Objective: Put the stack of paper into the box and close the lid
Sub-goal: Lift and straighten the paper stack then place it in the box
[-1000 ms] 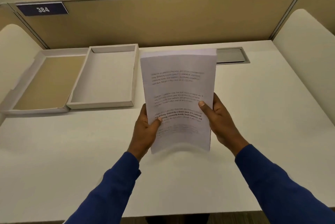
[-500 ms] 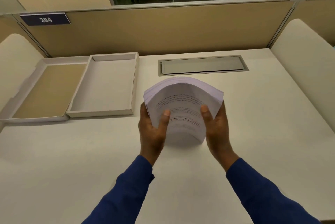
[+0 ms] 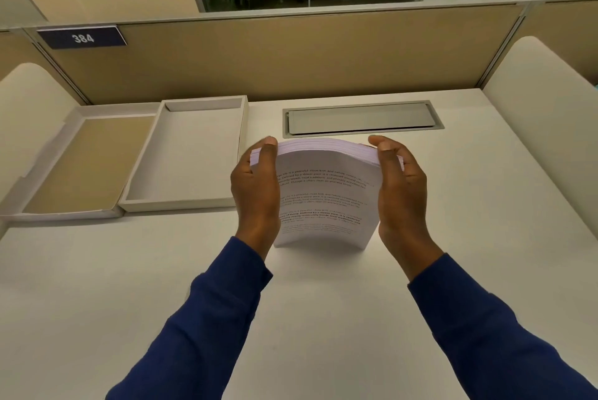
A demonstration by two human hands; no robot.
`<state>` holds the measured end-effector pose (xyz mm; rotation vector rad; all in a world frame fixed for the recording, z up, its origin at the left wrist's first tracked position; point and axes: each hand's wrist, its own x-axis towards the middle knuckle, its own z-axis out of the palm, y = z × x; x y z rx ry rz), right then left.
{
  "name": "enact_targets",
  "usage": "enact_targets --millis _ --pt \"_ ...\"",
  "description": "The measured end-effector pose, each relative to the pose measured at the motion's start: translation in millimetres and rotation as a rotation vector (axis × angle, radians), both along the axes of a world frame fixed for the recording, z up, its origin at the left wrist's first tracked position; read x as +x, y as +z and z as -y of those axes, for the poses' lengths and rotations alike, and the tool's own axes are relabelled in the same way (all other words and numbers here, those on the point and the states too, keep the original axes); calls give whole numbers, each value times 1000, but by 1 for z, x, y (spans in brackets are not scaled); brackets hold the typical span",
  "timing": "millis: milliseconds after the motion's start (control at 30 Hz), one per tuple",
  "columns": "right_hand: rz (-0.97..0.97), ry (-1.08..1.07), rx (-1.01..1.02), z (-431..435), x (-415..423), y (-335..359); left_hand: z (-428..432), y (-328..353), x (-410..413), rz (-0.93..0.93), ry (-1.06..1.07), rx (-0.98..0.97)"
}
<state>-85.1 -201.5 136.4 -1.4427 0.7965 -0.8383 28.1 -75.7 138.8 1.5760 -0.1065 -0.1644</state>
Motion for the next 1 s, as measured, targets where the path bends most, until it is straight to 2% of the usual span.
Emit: enact_targets --millis 100,167,233,300,367,467,600,733,867,1000 --pt "-4 19 -17 1 2 2 0 6 -1 3 -29 -12" --pt "3 56 -16 3 2 2 -4 5 1 -28 -113 -90" --pt "37 119 -66 5 -3 -4 -10 -4 3 46 -236 -111" --pt "38 177 -155 3 -10 -21 -17 -25 4 119 -286 -56" --pt "-39 191 -221 -4 -10 -43 -19 -50 0 131 -302 34" --pt "-123 155 -262 -16 2 -59 -9 -70 -14 127 -246 94" --pt "-27 140 -257 -18 9 -43 -3 -67 -25 128 -122 -24" --pt "76 177 -259 -17 2 -39 -7 -61 -30 225 -136 -122" --pt "29 166 -159 -24 -4 -61 -10 -76 -37 164 -138 -75" --pt "50 189 -181 -22 -5 -62 -14 -84 -36 130 -117 -108"
